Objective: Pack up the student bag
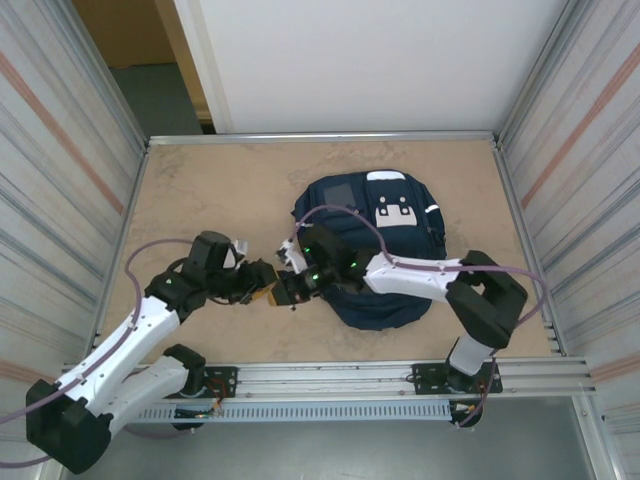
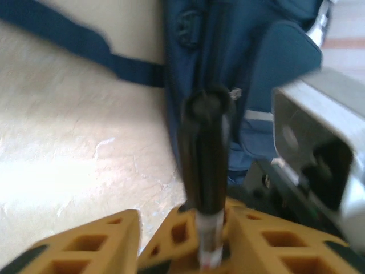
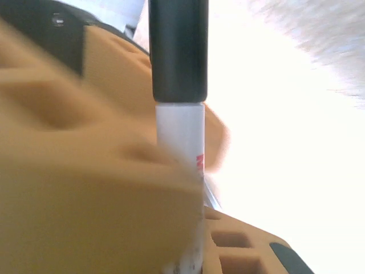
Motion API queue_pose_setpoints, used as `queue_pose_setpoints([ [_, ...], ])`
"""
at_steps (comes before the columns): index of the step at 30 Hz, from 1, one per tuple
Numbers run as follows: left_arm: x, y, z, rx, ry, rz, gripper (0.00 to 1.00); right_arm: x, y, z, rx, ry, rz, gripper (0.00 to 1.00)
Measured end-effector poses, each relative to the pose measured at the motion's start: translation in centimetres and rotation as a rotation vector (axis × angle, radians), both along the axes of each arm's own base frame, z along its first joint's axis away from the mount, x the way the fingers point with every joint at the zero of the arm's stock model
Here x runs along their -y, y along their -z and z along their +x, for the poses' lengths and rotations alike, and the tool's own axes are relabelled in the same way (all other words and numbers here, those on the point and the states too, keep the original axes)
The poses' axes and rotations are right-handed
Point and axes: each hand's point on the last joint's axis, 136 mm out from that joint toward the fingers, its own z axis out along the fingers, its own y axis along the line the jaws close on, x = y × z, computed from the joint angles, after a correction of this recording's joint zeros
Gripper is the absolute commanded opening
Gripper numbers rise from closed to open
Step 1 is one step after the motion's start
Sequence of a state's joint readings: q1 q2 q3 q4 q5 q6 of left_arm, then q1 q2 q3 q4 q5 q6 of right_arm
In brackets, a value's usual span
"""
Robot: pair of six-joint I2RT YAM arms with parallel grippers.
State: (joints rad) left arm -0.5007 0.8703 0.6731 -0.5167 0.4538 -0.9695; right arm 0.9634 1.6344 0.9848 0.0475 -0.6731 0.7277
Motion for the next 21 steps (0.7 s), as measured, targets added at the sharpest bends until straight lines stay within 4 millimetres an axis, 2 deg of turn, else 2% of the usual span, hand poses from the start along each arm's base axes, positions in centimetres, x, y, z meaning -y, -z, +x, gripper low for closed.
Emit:
queue_pose_setpoints([
  [4, 1.2, -4.3, 1.3, 0.209, 0.114, -0.001, 0.55, 4.6, -1.8, 2.9, 0.046, 0.104, -0.020, 0.07],
  [6, 2.3, -6.4, 1.9, 0.324, 0.195, 0.012, 0.55, 7.5, -2.9, 5.2, 0.080, 0.184, -0.036, 0.07],
  [8, 4.1, -7.8, 2.1, 0.422, 0.298, 0.041, 0.56, 10.9, -3.7, 7.5, 0.109, 0.280, -0.062, 0.06],
  [11, 8.1, -8.8, 1.5, 0.570, 0.501, 0.120, 0.62, 16.6, -4.6, 10.3, 0.146, 0.445, -0.119, 0.05],
  [14, 13.1, -8.3, 0.1, 0.726, 0.724, 0.242, 0.71, 22.4, -5.7, 11.9, 0.183, 0.608, -0.172, 0.01],
  [18, 18.4, -5.2, -1.0, 0.874, 0.969, 0.416, 0.74, 29.3, -7.1, 12.7, 0.221, 0.825, -0.219, 0.00],
  [21, 20.4, -1.9, -0.3, 0.919, 1.090, 0.543, 0.75, 32.1, -6.9, 11.8, 0.224, 0.921, -0.241, 0.00],
])
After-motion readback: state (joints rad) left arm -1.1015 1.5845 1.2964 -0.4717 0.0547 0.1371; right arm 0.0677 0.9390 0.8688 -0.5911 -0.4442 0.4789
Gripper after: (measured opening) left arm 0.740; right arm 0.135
